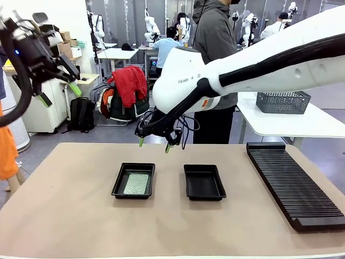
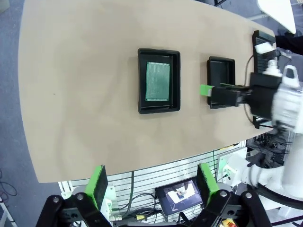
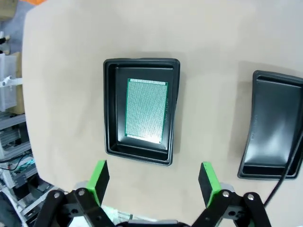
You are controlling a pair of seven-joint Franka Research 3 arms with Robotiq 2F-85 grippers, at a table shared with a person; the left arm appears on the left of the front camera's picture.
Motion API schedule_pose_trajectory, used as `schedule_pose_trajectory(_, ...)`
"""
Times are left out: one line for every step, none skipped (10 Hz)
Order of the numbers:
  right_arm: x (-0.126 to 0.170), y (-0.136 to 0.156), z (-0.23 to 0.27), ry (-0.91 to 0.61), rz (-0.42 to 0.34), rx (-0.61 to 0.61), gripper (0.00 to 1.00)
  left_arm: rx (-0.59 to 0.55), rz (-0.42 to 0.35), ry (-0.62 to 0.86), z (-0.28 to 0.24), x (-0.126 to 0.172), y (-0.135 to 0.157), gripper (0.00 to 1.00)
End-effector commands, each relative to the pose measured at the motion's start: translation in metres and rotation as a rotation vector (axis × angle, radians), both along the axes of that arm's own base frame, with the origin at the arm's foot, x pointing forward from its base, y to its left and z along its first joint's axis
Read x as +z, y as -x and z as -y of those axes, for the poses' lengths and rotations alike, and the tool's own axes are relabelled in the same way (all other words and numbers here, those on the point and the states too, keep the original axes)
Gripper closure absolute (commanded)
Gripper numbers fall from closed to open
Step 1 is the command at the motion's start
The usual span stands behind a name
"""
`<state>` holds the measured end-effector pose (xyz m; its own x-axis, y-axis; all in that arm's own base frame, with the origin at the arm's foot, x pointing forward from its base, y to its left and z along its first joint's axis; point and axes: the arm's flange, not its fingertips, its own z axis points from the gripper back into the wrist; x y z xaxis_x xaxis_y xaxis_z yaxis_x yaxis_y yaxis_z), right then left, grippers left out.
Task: Inspect and transfer BCBs to ESD trays.
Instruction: Pick up the ESD tray and place it on the left side of the table.
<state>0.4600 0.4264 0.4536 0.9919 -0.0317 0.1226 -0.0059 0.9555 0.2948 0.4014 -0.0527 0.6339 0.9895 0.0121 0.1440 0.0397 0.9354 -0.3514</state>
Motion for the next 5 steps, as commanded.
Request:
schedule_pose_trajectory(0.000,0.019,0.034,-0.101,0.006,0.010,0.00,0.014,0.013,-0.035,0.021,-0.027,0.008,0.00)
schedule_pose_trajectory(0.003,0.023,0.050,-0.153,0.007,0.018,0.00,0.019,0.005,-0.060,0.035,-0.040,0.006,0.00)
schedule_pose_trajectory(0.005,0.026,0.066,-0.208,0.003,0.036,0.00,0.007,0.012,-0.077,0.048,-0.050,0.003,0.00)
schedule_pose_trajectory(0.003,0.028,0.079,-0.255,-0.004,0.060,0.00,-0.005,0.016,-0.088,0.058,-0.062,0.000,0.00)
schedule_pose_trajectory(-0.001,0.028,0.091,-0.285,-0.008,0.066,0.00,-0.025,0.006,-0.101,0.069,-0.074,-0.003,0.00)
